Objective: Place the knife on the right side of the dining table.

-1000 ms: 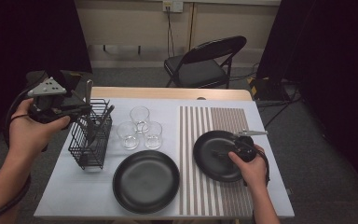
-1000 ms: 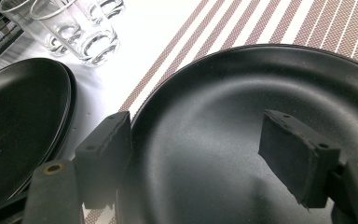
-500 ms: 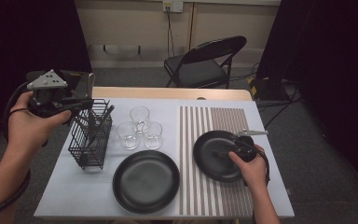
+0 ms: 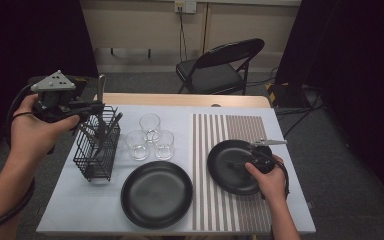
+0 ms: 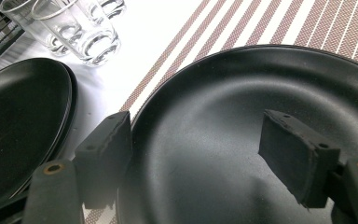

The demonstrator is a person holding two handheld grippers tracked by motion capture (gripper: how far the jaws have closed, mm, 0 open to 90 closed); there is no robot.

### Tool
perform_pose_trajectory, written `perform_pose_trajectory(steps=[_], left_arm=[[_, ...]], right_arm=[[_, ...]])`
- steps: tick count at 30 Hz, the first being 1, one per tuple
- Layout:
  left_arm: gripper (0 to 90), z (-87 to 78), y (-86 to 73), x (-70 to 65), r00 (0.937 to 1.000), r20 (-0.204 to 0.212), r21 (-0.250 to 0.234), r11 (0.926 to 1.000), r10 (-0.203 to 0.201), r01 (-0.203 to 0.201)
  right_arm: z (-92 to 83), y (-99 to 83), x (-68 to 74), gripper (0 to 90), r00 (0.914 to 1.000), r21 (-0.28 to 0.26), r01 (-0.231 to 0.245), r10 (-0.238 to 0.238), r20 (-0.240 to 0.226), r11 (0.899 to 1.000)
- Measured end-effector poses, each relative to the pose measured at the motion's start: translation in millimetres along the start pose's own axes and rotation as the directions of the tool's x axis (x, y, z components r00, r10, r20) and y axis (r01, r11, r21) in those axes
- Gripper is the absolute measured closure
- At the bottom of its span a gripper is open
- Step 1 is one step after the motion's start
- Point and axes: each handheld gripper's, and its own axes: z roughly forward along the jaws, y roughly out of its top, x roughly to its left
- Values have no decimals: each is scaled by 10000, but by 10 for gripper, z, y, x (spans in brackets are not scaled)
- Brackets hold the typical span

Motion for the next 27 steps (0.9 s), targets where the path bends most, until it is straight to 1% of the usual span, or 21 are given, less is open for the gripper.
perform_pose_trajectory(steps=[4, 5, 6, 9, 12, 14, 18, 22, 23, 24, 27], left_arm=[[836, 19, -2, -26, 10000, 75, -62, 10000, -31, 31], [836, 26, -6, -33, 9999, 110, -60, 9999, -91, 91], [836, 32, -10, -33, 9999, 101, -34, 10000, -17, 18], [836, 52, -20, -52, 9998, 173, -65, 9999, -81, 82], [836, 68, -20, -63, 9996, 270, -60, 10000, -31, 32], [836, 76, -17, -77, 9996, 281, -83, 9999, -95, 97], [836, 96, -9, -112, 9992, 404, -81, 10000, -4, 8], [836, 137, -13, -146, 9989, 476, -74, 10000, 22, -18], [836, 152, -17, -155, 9986, 530, -103, 9999, -36, 42], [836, 164, -20, -159, 9986, 537, -81, 10000, 11, -7], [836, 209, -32, -188, 9982, 592, -14, 10000, -18, 19]], right_arm=[[-5, 3, 2, 248, 10000, -23, 9, -9, 18, 10000], [-6, 4, 2, 248, 10000, -28, -3, 3, 9, 10000], [-6, 5, 3, 248, 10000, -30, -4, 4, 6, 10000], [-6, 5, 8, 248, 10000, -1, -16, 16, -20, 10000], [-4, 7, 11, 248, 10000, 7, 6, -6, -16, 10000], [-2, 10, 14, 248, 10000, -2, 71, -71, -26, 10000], [-2, 16, 34, 248, 10000, 28, 68, -68, -54, 10000], [3, 20, 46, 247, 10000, 57, 57, -56, -66, 10000], [5, 19, 46, 247, 9999, 95, 73, -72, -85, 9999], [7, 19, 46, 247, 9999, 97, 95, -94, -99, 9999], [6, 20, 48, 246, 9999, 93, 89, -88, -108, 9999]])
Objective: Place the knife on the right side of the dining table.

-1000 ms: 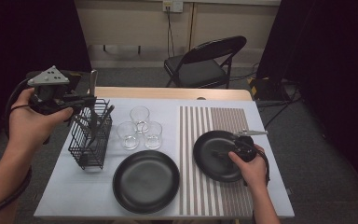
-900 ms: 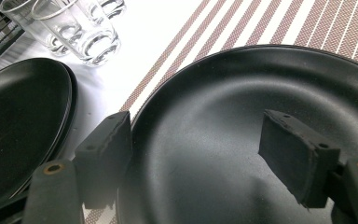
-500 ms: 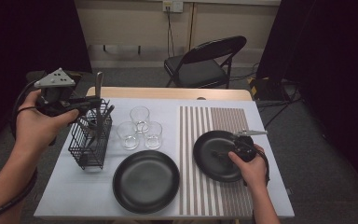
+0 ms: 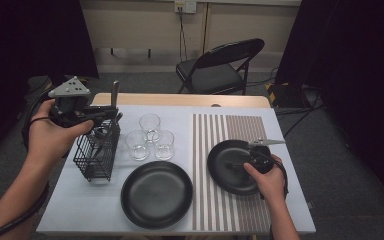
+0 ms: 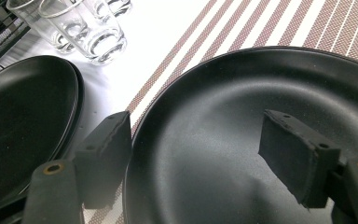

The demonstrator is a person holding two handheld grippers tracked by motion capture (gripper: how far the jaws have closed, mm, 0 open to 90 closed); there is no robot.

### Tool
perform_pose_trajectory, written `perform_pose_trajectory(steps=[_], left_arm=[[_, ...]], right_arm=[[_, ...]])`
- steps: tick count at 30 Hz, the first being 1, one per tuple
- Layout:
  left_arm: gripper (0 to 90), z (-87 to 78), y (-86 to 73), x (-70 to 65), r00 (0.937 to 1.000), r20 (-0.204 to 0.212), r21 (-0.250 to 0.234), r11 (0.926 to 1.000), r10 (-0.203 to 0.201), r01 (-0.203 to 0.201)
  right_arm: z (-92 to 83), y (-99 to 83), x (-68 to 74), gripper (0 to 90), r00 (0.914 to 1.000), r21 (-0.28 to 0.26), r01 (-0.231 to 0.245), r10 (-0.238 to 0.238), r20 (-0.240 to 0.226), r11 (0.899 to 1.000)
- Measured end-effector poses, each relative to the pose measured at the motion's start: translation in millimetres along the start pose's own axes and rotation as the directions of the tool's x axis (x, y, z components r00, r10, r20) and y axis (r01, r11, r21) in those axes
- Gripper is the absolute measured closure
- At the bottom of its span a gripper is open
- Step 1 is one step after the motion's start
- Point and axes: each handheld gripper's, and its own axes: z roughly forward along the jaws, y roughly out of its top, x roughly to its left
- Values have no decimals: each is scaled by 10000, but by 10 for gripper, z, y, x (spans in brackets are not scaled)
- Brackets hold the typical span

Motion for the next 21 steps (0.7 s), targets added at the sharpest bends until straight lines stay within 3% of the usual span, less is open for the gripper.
perform_pose_trajectory(steps=[21], left_arm=[[836, 224, -21, -95, 9992, 395, -62, 10000, -20, 23]], right_arm=[[35, -8, 28, 234, 9999, 170, 77, -75, -73, 9998]])
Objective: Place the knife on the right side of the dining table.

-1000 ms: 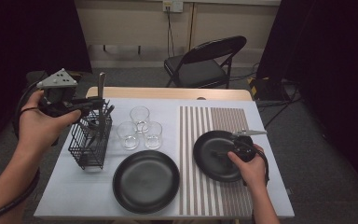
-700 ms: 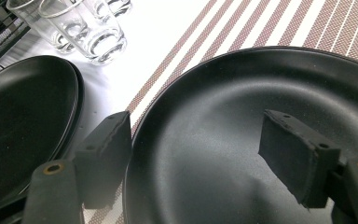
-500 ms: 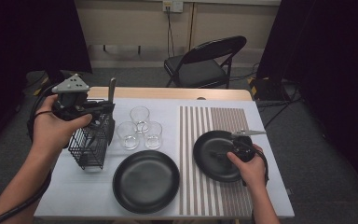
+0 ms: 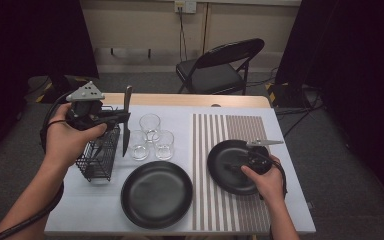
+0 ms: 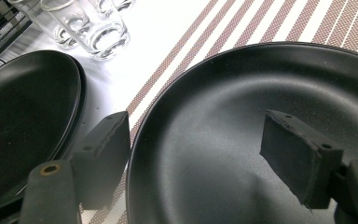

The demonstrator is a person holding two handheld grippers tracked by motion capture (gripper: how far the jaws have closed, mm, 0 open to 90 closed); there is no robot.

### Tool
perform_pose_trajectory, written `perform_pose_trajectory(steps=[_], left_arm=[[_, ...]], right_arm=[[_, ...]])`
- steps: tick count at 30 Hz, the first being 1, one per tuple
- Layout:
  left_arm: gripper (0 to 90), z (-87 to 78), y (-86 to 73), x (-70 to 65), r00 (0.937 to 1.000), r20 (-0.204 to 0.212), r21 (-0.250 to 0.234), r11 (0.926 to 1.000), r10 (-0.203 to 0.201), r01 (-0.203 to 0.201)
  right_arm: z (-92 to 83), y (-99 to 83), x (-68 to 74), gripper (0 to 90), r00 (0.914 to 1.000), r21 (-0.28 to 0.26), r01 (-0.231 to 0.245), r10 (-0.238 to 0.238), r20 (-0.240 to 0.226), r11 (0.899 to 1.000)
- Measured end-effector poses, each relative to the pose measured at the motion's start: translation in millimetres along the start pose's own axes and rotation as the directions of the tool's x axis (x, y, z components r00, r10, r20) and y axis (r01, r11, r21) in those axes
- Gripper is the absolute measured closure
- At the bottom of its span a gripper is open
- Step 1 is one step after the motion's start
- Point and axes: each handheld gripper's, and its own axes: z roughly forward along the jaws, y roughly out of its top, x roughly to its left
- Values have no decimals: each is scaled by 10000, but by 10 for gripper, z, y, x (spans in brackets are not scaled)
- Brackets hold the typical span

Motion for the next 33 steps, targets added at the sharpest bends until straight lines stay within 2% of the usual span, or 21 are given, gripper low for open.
perform_pose_trajectory(steps=[23, 29, 33], left_arm=[[837, 232, -85, -62, 9991, 383, 80, 9999, -156, 153], [837, 277, -96, -86, 9990, 428, 121, 9998, -160, 155], [837, 299, -90, -97, 9986, 507, 126, 9998, -151, 145]], right_arm=[[6, 105, 102, 231, 9993, -103, 341, -343, -175, 9994], [6, 140, 140, 231, 9984, -40, 548, -549, -167, 9985], [-13, 195, 175, 213, 9976, -190, 676, -679, -156, 9975]])
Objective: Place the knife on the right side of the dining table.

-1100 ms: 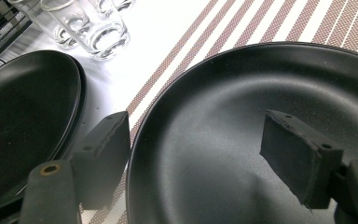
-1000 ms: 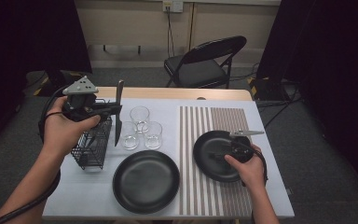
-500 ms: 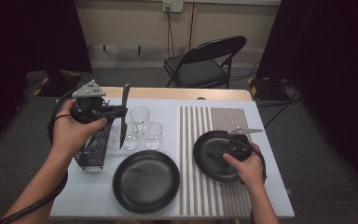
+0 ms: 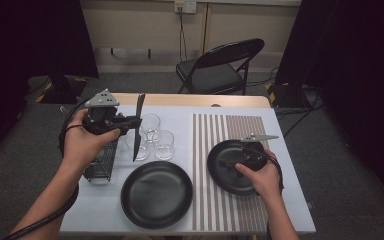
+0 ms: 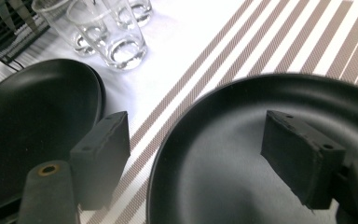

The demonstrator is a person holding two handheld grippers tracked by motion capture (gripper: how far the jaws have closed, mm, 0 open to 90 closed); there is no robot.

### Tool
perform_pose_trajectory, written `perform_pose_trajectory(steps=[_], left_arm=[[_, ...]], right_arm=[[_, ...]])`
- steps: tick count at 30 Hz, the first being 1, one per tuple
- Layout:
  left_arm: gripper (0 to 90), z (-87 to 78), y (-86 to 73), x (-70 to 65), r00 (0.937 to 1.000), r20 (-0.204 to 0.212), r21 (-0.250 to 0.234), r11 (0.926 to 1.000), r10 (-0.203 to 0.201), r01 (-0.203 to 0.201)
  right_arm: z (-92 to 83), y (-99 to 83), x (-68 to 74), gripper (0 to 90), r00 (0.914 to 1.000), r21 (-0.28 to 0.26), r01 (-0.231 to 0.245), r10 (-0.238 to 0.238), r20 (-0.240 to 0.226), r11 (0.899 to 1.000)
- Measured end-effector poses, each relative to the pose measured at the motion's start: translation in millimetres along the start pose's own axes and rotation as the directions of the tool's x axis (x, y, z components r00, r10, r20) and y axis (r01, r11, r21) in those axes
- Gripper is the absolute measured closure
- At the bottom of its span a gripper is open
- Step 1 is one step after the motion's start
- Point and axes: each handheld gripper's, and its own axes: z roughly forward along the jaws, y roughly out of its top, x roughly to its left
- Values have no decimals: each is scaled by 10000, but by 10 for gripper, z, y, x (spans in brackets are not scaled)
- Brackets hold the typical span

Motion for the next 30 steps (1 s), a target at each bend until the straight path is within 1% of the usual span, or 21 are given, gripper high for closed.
perform_pose_trajectory(steps=[3, 4, 5, 7, 10, 20, 21, 24, 26, 28, 30], left_arm=[[837, 14, 9, -10, 10000, 41, -39, 10000, -46, 46], [837, 18, 14, -12, 10000, 33, -54, 10000, 22, -22], [837, 20, 17, -19, 10000, 36, -76, 10000, -13, 13], [837, 29, 26, -30, 10000, 20, -57, 10000, 62, -62], [837, 55, 30, -56, 10000, 56, -56, 10000, 76, -76], [837, 144, 26, -100, 9998, 123, -42, 9999, 134, -134], [836, 153, 28, -103, 9997, 117, -11, 9998, 191, -191], [836, 184, 30, -116, 9998, 122, 9, 9998, 180, -180], [836, 205, 31, -123, 9997, 126, -21, 9998, 186, -186], [836, 223, 31, -130, 9998, 112, -11, 9999, 168, -168], [836, 241, 30, -139, 9998, 145, -36, 9999, 108, -108]], right_arm=[[-13, 44, 27, 212, 9998, 38, 189, -189, 78, 9998], [-17, 57, 32, 211, 9997, 18, 250, -250, 47, 9997], [-25, 72, 49, 212, 9998, 43, 193, -193, 15, 9998], [-35, 96, 63, 213, 9995, 60, 293, -294, 86, 9996], [-60, 141, 88, 216, 9994, -1, 321, -321, 107, 9995], [-87, 275, 178, 222, 9985, -41, 541, -541, -16, 9985], [-90, 290, 182, 222, 9984, -68, 570, -570, -45, 9984], [-104, 339, 204, 222, 9979, -29, 654, -654, -5, 9979], [-111, 369, 223, 222, 9983, 26, 583, -583, -35, 9983], [-112, 397, 235, 226, 9973, 99, 727, -727, 36, 9973], [-115, 429, 253, 228, 9971, 82, 755, -754, -67, 9971]])
